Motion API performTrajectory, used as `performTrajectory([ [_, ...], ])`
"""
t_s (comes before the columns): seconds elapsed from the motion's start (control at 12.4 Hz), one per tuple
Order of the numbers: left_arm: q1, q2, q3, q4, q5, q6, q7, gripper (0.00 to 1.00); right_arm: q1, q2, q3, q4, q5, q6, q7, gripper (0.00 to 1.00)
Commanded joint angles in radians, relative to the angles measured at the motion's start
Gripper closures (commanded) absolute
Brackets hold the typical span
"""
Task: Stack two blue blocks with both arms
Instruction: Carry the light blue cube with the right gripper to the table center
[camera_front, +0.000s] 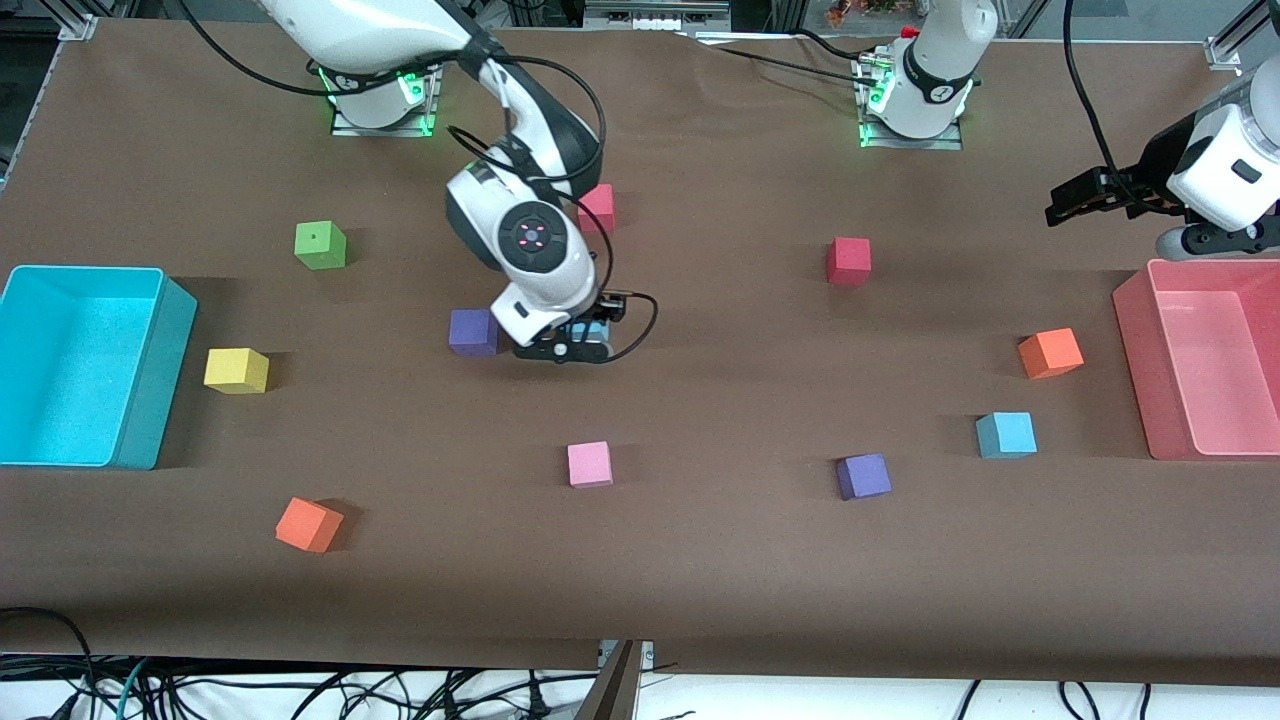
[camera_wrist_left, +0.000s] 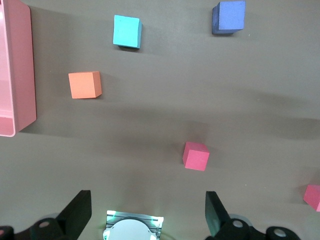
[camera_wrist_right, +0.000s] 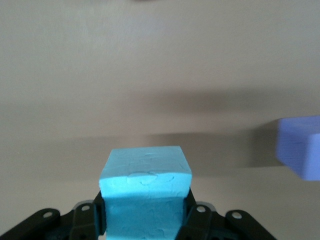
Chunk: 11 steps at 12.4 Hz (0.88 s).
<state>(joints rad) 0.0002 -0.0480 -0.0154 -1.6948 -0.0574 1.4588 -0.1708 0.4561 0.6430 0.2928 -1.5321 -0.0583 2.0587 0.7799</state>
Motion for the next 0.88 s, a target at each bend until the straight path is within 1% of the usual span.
performTrajectory([
  [0.0, 0.020, -0.001, 0.000, -0.003, -0.007, 0.011, 0.011, 0.00, 0.024, 0.064, -0.012, 0.009, -0.040, 0.046, 0.018, 0.91],
  [0.08, 0.021, 0.003, 0.000, -0.009, -0.007, 0.011, 0.010, 0.00, 0.033, 0.078, -0.032, 0.010, -0.078, 0.052, 0.041, 0.91],
  [0.16, 0.026, 0.008, 0.000, -0.011, -0.005, 0.012, 0.010, 0.00, 0.039, 0.099, -0.032, 0.010, -0.109, 0.082, 0.053, 0.91],
  [0.24, 0.026, 0.023, 0.000, -0.009, -0.005, 0.014, 0.011, 0.00, 0.050, 0.115, -0.035, 0.007, -0.115, 0.118, 0.059, 0.91],
  [0.4, 0.043, 0.053, 0.000, -0.008, -0.007, 0.047, 0.011, 0.00, 0.053, 0.121, -0.037, 0.007, -0.114, 0.135, 0.059, 0.91],
  [0.48, 0.044, 0.065, 0.000, -0.011, -0.005, 0.069, 0.008, 0.00, 0.055, 0.121, -0.037, 0.007, -0.114, 0.135, 0.059, 0.73],
  [0.56, 0.046, 0.092, 0.002, -0.011, -0.004, 0.086, 0.007, 0.00, 0.056, 0.121, -0.037, 0.007, -0.114, 0.133, 0.068, 0.01],
  [0.72, 0.046, 0.143, 0.000, -0.031, 0.057, 0.170, 0.013, 0.00, 0.055, 0.115, -0.037, 0.009, -0.118, 0.132, 0.068, 0.00],
  [0.8, 0.046, 0.145, 0.000, -0.073, 0.074, 0.231, 0.013, 0.00, 0.053, 0.109, -0.037, 0.013, -0.117, 0.132, 0.058, 0.00],
])
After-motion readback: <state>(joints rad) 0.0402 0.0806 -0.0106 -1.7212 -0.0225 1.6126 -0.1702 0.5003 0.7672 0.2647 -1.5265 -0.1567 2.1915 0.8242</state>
